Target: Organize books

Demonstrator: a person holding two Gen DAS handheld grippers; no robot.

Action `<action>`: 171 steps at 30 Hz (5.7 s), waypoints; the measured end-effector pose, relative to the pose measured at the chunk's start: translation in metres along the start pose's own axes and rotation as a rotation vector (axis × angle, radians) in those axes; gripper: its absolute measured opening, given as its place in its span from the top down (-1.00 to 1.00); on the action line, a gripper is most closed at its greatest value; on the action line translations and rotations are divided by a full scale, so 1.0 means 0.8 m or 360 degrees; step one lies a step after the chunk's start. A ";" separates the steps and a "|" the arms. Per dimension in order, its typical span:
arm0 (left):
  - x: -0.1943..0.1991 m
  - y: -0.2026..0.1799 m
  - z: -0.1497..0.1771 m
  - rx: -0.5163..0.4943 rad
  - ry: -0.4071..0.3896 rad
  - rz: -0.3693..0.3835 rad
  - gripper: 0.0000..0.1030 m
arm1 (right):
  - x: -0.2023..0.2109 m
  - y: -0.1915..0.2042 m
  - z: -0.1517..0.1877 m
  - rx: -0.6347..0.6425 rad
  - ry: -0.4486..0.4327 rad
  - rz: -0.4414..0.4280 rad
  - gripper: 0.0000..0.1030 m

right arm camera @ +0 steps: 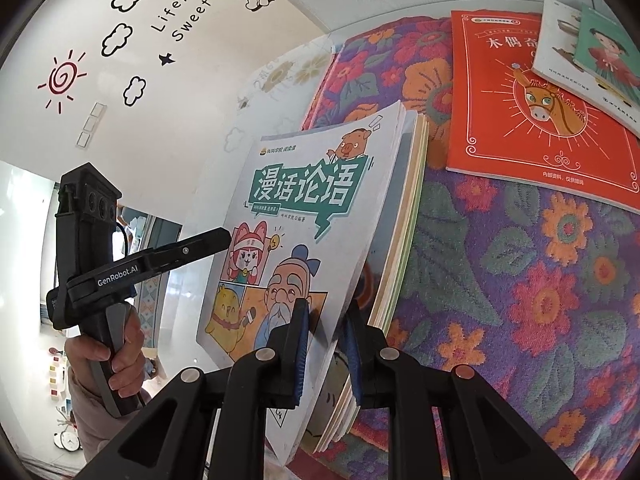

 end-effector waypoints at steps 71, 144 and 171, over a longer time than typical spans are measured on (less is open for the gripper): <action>-0.365 -0.512 0.021 -0.0619 0.0290 0.0194 0.26 | 0.272 -0.463 0.155 -0.0897 -0.0396 0.0722 0.66; -0.249 -0.349 0.145 -0.0261 0.0536 0.0101 0.22 | 0.221 -0.444 0.101 -0.0197 0.0176 0.0245 0.37; -0.240 -0.338 0.141 -0.0077 0.0378 0.0076 0.28 | 0.222 -0.445 0.102 -0.0221 0.0126 0.0347 0.52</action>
Point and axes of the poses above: each gripper's, at about its wrist camera, not at the fingertips, and x roughly against the way its jaws point, y to its left, z to its underside, the point moved 8 cm from there along -x, roughly the way its jaws point, and after that the axes turned 9 degrees about z, right-handed, at the moved point
